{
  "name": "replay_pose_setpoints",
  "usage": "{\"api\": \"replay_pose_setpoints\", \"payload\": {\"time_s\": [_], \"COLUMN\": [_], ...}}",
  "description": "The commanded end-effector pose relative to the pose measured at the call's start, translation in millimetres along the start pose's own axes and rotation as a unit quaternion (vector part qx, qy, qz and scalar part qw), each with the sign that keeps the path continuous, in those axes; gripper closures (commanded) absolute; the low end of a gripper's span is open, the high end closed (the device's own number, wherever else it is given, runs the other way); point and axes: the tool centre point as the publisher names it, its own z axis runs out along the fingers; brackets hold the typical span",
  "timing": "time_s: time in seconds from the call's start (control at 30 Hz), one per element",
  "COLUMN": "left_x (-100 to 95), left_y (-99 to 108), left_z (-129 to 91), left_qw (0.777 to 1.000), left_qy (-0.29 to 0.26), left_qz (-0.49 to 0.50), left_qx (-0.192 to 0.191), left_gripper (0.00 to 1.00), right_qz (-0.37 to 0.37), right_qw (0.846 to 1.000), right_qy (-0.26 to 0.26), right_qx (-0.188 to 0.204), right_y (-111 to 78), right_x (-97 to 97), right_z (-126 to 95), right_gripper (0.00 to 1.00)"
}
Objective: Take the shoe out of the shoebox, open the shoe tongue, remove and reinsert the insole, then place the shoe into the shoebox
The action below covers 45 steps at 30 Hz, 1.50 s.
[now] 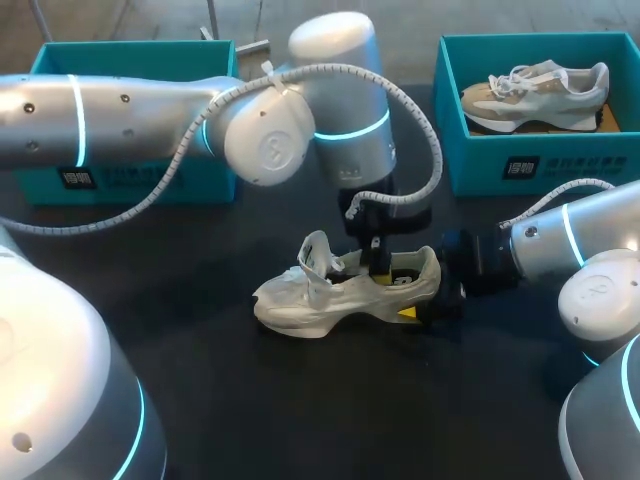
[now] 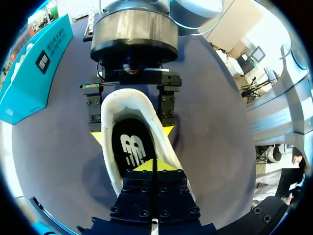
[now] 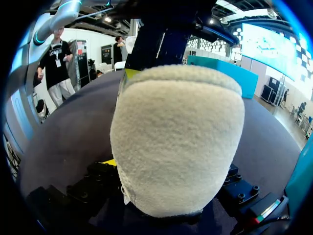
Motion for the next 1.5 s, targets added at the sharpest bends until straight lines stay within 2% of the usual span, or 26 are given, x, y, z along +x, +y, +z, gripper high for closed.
{"api": "replay_pose_setpoints", "payload": {"time_s": [0.03, 0.33, 0.37, 0.4, 0.53, 0.73, 1.0, 1.13, 1.37, 1.43, 1.5], "left_x": [5.7, 9.9, 10.0, 9.9, 9.2, 7.4, 4.0, 2.6, 0.1, -1.2, -2.5], "left_y": [5.9, 9.7, 9.7, 9.7, 9.6, 9.0, 9.3, 11.7, 19.3, 21.6, 23.3], "left_z": [3.7, 11.1, 11.3, 11.6, 12.9, 17.4, 28.1, 34.0, 45.7, 49.0, 51.0], "left_qw": [1.0, 1.0, 1.0, 1.0, 1.0, 1.0, 0.999, 0.999, 0.997, 0.996, 0.995], "left_qy": [-0.002, 0.004, 0.005, 0.005, 0.001, -0.015, -0.029, -0.037, -0.068, -0.084, -0.095], "left_qz": [-0.001, -0.004, -0.004, -0.003, 0.003, 0.012, 0.014, 0.016, 0.018, 0.02, 0.022], "left_qx": [0.007, 0.001, 0.0, -0.002, -0.007, -0.021, -0.024, -0.023, -0.027, -0.029, -0.032], "left_gripper": [1.0, 1.0, 0.89, 0.73, 0.73, 0.59, 0.65, 0.6, 0.62, 0.67, 0.82], "right_qz": [0.0, 0.0, 0.0, 0.0, 0.0, 0.0, 0.0, 0.0, 0.0, 0.0, 0.0], "right_qw": [1.0, 1.0, 1.0, 1.0, 1.0, 1.0, 1.0, 1.0, 1.0, 1.0, 1.0], "right_qy": [0.0, 0.0, 0.0, 0.0, 0.0, 0.0, 0.0, 0.0, 0.0, 0.0, 0.0], "right_qx": [0.002, 0.002, 0.002, 0.002, 0.002, 0.002, 0.002, 0.002, 0.002, 0.002, 0.002], "right_y": [-1.5, -1.5, -1.5, -1.5, -1.5, -1.5, -1.5, -1.5, -1.5, -1.5, -1.5], "right_x": [0.2, 0.2, 0.2, 0.2, 0.2, 0.2, 0.2, 0.2, 0.2, 0.2, 0.2], "right_z": [1.8, 1.8, 1.8, 1.8, 1.8, 1.8, 1.8, 1.8, 1.8, 1.8, 1.8], "right_gripper": [1.0, 1.0, 1.0, 1.0, 1.0, 1.0, 1.0, 1.0, 1.0, 1.0, 1.0]}}
